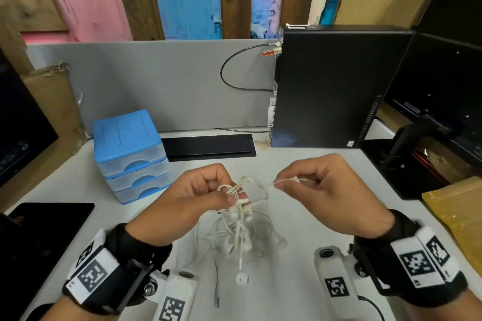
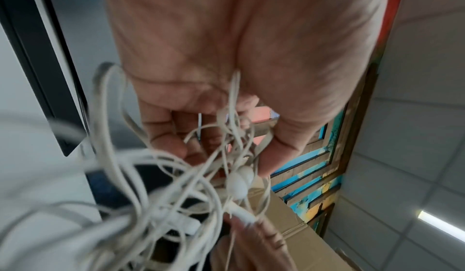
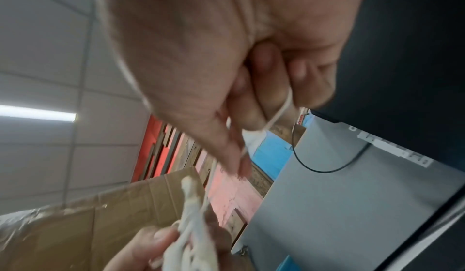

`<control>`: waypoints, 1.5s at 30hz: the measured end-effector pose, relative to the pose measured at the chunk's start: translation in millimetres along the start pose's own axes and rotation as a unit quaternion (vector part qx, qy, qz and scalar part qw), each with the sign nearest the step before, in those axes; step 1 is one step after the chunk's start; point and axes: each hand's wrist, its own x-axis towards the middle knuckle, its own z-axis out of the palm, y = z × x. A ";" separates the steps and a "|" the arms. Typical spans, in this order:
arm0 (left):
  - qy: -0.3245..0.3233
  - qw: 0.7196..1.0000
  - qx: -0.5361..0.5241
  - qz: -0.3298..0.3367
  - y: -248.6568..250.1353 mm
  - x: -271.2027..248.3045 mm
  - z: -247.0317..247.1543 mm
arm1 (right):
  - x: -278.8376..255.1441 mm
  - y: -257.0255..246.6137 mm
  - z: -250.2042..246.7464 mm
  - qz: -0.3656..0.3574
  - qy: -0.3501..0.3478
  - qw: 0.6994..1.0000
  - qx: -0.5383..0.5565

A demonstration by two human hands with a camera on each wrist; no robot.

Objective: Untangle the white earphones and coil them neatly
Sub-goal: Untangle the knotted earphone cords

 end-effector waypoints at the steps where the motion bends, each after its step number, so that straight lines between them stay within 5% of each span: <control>1: -0.001 1.000 0.003 -0.003 -1.3 0.6 1.9 | -0.5 -1.5 2.4 -0.005 0.042 0.999 0.009; 5: -0.005 1.000 0.004 -0.008 -4.3 1.2 6.4 | 0.7 -3.1 19.0 -0.005 0.111 0.994 0.023; 13: -0.021 0.999 -0.024 0.004 -0.4 -1.0 4.5 | 4.8 4.7 22.6 0.038 0.107 0.993 0.036; 19: 0.097 0.995 -0.022 0.001 -0.6 4.0 2.9 | -2.1 -3.0 15.8 0.067 -0.094 0.988 0.104; 32: 0.053 0.998 -0.028 -0.010 -1.5 2.9 13.3 | -1.1 -13.8 28.8 0.074 -0.034 0.979 0.185; 41: 0.194 0.981 0.016 -0.021 -4.7 6.9 22.2 | -2.3 -18.4 18.1 0.085 -0.080 0.978 0.174; 45: 0.172 0.982 0.073 0.012 -2.5 3.8 23.9 | -0.4 -14.5 14.5 0.080 -0.078 0.984 0.136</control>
